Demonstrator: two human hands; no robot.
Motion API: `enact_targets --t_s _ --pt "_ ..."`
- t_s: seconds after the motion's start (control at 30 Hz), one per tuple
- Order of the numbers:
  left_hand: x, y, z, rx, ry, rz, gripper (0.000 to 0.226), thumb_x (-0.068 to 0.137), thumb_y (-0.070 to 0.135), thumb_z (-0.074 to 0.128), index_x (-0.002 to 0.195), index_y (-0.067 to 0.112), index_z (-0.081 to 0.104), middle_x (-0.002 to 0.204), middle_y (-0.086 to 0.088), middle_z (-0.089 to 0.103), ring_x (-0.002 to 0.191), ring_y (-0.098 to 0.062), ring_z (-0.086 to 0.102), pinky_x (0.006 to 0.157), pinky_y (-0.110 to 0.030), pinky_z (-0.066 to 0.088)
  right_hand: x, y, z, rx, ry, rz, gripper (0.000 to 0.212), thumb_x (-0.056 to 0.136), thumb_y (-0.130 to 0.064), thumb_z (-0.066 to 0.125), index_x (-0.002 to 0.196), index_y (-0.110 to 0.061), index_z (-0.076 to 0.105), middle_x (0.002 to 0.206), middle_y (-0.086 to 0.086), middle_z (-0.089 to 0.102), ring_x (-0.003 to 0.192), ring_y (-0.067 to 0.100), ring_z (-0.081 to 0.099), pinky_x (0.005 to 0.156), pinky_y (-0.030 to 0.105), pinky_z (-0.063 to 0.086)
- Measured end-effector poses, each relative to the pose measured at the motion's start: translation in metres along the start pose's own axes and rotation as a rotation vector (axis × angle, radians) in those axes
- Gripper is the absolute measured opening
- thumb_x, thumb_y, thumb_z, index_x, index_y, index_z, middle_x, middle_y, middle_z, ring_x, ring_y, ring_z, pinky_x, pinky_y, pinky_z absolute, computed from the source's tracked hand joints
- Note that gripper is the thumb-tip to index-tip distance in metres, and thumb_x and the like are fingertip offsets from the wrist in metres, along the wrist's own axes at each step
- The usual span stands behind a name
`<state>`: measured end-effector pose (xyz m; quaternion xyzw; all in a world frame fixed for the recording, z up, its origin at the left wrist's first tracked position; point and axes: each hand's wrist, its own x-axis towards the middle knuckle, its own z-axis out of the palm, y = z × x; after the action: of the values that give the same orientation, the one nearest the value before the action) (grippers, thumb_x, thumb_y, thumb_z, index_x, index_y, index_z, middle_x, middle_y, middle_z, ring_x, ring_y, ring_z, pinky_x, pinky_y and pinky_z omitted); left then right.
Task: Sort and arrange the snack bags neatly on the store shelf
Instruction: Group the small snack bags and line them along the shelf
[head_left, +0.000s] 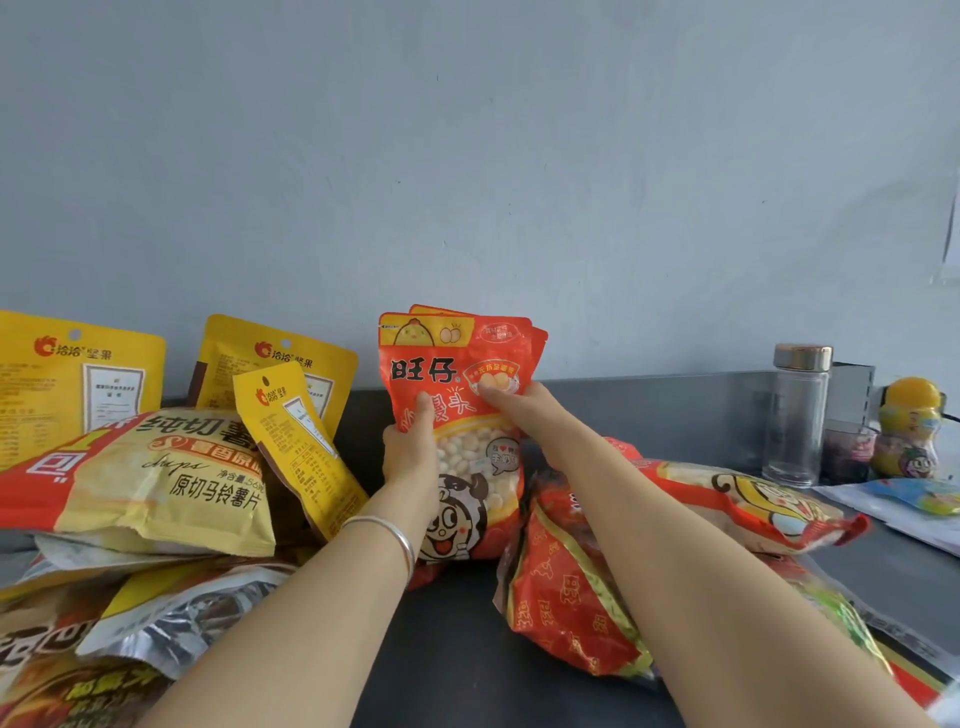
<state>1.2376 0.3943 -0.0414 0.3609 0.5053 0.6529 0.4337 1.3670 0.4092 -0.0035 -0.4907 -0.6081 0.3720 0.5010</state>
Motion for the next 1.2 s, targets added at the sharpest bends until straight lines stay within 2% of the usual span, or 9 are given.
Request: enact_targets --t_s 0.13,0.3,0.5,0.63,0.77,0.93,1.03,1.1,1.2 --pt "-0.003 -0.002 0.006 0.078 -0.045 -0.055 0.07 0.091 0.063 0.036 0.139 0.013 0.029 0.131 -0.012 0.048 0.117 -0.033 0.048 0.098 -0.047 0.039 0.004 -0.001 0.0 -0.084 0.088 0.042 0.043 0.094 -0.042 0.05 0.125 -0.012 0.051 0.115 0.005 0.063 0.104 0.025 0.062 0.094 0.039 0.049" --pt "-0.012 -0.006 0.016 0.182 0.004 -0.044 0.069 0.093 0.06 0.03 0.148 0.019 0.02 0.148 -0.015 0.026 0.131 -0.037 0.035 0.108 -0.053 0.03 0.028 0.011 -0.008 -0.187 0.115 0.08 0.077 0.068 -0.061 0.046 0.129 -0.014 0.048 0.119 0.009 0.063 0.102 0.029 0.063 0.095 0.047 0.049" --pt "-0.023 0.007 0.012 0.269 -0.004 -0.067 0.076 0.094 0.054 0.041 0.151 0.022 0.004 0.154 -0.016 0.015 0.137 -0.038 0.027 0.109 -0.053 0.029 -0.015 -0.013 -0.007 -0.419 0.238 0.124 0.055 0.099 -0.031 0.046 0.142 -0.003 0.028 0.139 0.015 0.044 0.123 0.032 0.051 0.096 0.036 0.04" --pt "-0.039 0.021 0.01 0.26 0.071 0.104 0.078 0.092 0.036 0.056 0.151 0.021 0.007 0.153 -0.015 0.017 0.135 -0.036 0.032 0.106 -0.051 0.036 -0.041 -0.021 -0.016 -0.55 0.143 -0.028 0.047 0.094 -0.046 0.051 0.128 -0.014 0.05 0.119 0.007 0.061 0.112 0.029 0.058 0.087 0.035 0.045" --pt "-0.059 0.028 0.011 0.425 0.085 0.408 0.072 0.089 0.027 0.06 0.148 0.021 0.019 0.149 -0.012 0.024 0.134 -0.031 0.032 0.101 -0.047 0.039 -0.073 -0.033 -0.038 -0.763 0.093 -0.087 0.046 0.097 -0.034 0.051 0.135 -0.008 0.049 0.137 0.01 0.054 0.124 0.029 0.05 0.097 0.036 0.04" --pt "-0.085 0.021 0.027 0.585 -0.178 0.629 0.049 0.088 0.021 0.06 0.134 0.017 0.045 0.138 -0.009 0.04 0.128 -0.025 0.04 0.1 -0.035 0.037 -0.102 -0.027 -0.083 -0.94 0.125 0.011 0.044 0.095 -0.031 0.052 0.134 -0.01 0.053 0.136 0.01 0.054 0.121 0.027 0.052 0.097 0.036 0.043" --pt "-0.101 0.015 0.037 0.681 -0.317 0.679 0.044 0.089 0.024 0.059 0.131 0.018 0.049 0.139 -0.009 0.038 0.127 -0.025 0.04 0.099 -0.033 0.036 -0.121 -0.02 -0.109 -1.021 0.158 0.124 0.051 0.091 -0.037 0.056 0.135 -0.01 0.051 0.136 0.009 0.055 0.12 0.027 0.053 0.098 0.036 0.045" --pt "-0.108 0.011 0.041 0.795 -0.449 0.619 0.047 0.089 0.029 0.059 0.134 0.021 0.046 0.141 -0.009 0.033 0.128 -0.027 0.04 0.101 -0.035 0.036 -0.133 -0.014 -0.123 -1.046 0.173 0.229 0.058 0.089 -0.041 0.058 0.136 -0.009 0.046 0.137 0.009 0.052 0.122 0.029 0.051 0.099 0.037 0.044" --pt "-0.111 0.002 0.043 0.961 -0.698 0.429 0.056 0.088 0.038 0.059 0.137 0.02 0.041 0.144 -0.01 0.034 0.128 -0.028 0.041 0.106 -0.041 0.037 -0.147 0.002 -0.137 -1.107 0.169 0.371 0.048 0.088 -0.039 0.059 0.126 -0.01 0.052 0.119 0.009 0.06 0.103 0.027 0.058 0.085 0.037 0.048"
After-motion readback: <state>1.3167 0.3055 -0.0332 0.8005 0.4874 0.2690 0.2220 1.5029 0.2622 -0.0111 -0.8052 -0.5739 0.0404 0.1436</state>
